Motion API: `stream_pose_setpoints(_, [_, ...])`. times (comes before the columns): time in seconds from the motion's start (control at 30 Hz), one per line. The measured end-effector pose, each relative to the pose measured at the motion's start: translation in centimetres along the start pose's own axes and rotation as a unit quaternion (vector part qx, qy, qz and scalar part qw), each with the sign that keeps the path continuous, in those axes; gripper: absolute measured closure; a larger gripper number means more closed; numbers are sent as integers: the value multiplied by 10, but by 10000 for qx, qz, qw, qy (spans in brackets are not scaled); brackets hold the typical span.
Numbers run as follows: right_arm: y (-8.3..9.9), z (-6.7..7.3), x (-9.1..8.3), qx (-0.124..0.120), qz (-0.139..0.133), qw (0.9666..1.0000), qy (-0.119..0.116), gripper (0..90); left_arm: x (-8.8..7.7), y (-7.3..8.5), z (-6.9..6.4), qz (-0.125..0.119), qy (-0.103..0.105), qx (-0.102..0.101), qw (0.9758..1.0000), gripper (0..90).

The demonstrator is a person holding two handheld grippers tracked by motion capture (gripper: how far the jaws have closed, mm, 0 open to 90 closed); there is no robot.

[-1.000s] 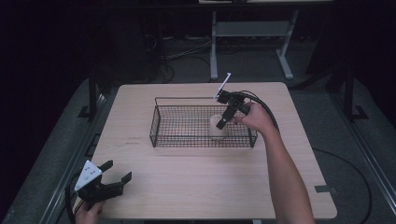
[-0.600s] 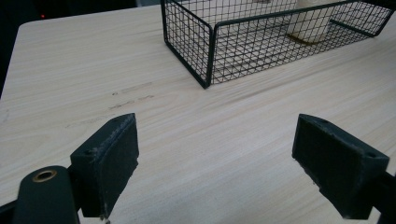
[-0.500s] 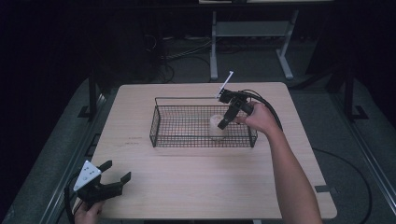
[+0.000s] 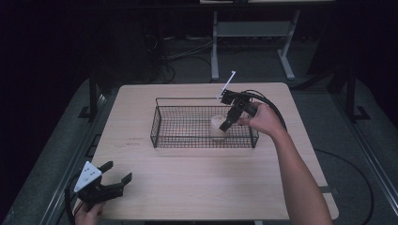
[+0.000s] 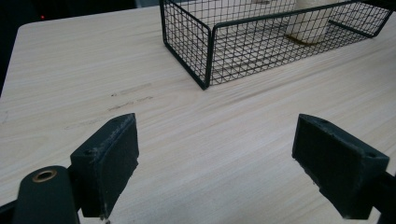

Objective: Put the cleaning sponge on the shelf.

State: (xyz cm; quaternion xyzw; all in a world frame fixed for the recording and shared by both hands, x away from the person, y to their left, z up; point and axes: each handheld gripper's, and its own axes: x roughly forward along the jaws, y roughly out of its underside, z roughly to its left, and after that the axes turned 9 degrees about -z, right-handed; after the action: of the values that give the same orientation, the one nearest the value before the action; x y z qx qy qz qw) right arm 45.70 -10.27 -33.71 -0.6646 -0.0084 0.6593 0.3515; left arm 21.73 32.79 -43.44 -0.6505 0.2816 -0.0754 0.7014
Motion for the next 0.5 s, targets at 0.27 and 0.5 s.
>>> stream_pose_setpoints(0.27, [1, 6, -4, -75, 5, 10000, -14, 197, 0, 0, 0, 3, 1, 3, 10000, 138])
stream_pose_setpoints(0.5, [2, 14, -7, -180, 30, 9998, -55, 200, 0, 0, 0, -9, -3, -15, 10000, 138])
